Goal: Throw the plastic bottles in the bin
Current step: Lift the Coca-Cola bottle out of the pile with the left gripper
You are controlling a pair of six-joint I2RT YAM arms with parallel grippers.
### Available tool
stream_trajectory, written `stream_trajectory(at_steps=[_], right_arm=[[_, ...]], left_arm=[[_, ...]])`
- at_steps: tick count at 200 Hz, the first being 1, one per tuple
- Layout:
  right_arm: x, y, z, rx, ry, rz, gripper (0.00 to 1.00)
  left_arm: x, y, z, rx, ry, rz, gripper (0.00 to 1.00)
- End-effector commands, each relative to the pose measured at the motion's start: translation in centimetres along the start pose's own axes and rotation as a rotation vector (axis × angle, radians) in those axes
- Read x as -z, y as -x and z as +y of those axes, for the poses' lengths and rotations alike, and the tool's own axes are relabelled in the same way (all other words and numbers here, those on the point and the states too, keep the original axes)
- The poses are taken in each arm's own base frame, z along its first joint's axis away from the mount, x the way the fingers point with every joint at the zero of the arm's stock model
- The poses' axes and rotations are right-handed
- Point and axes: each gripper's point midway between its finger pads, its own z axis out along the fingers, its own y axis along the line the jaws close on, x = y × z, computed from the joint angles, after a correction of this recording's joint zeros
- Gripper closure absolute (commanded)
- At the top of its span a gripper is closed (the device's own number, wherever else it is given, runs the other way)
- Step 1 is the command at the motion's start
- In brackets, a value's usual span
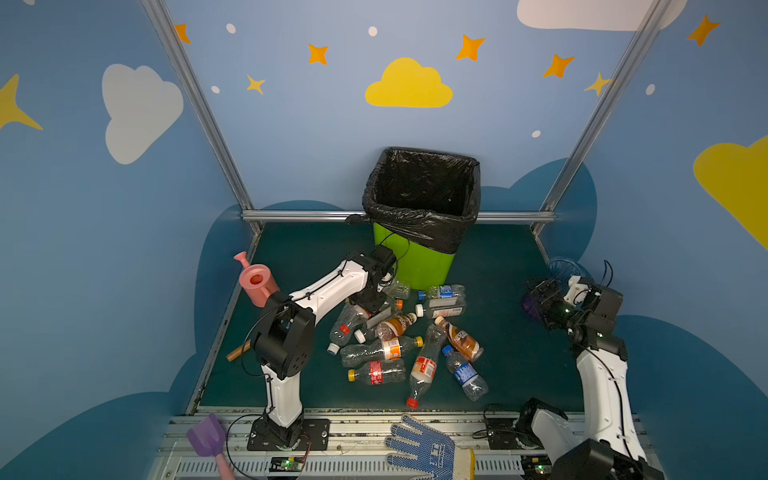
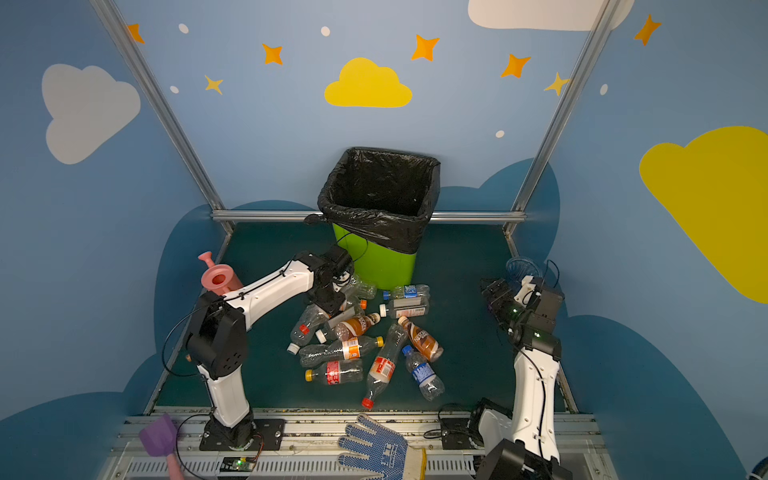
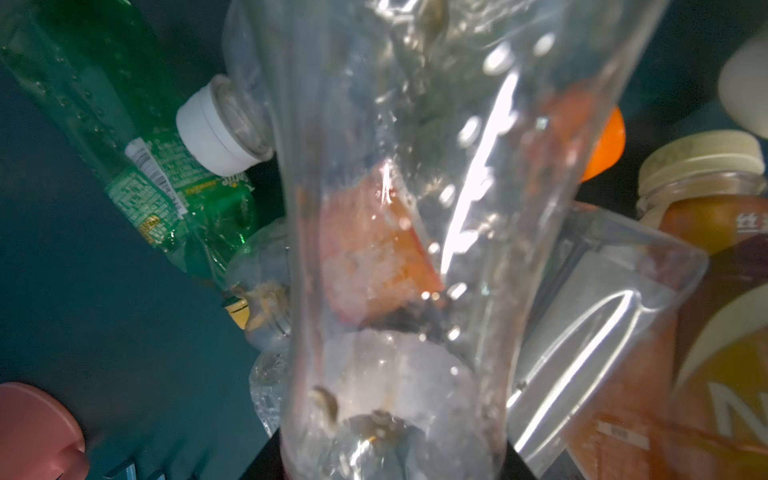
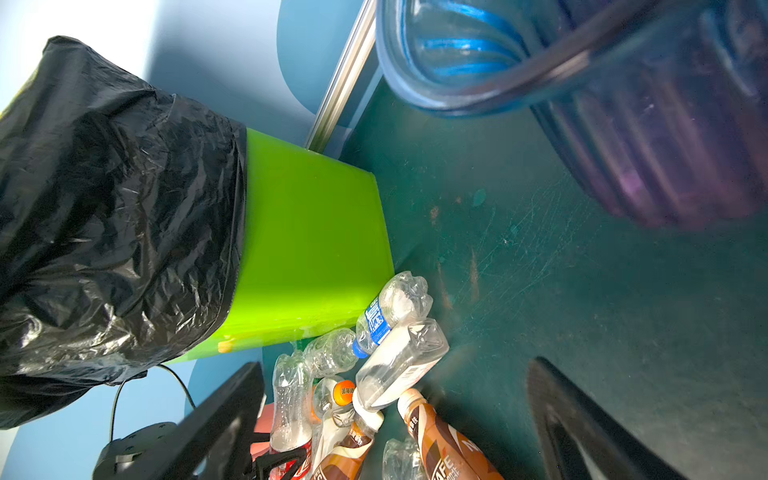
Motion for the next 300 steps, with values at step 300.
stream_trajectory(at_steps=[300], right_arm=[[1.1, 1.2, 4.5, 0.009, 0.165, 0.004, 0.03]], left_arm=[[42.9, 17.4, 9.3, 0.385, -0.258, -1.403, 0.32]])
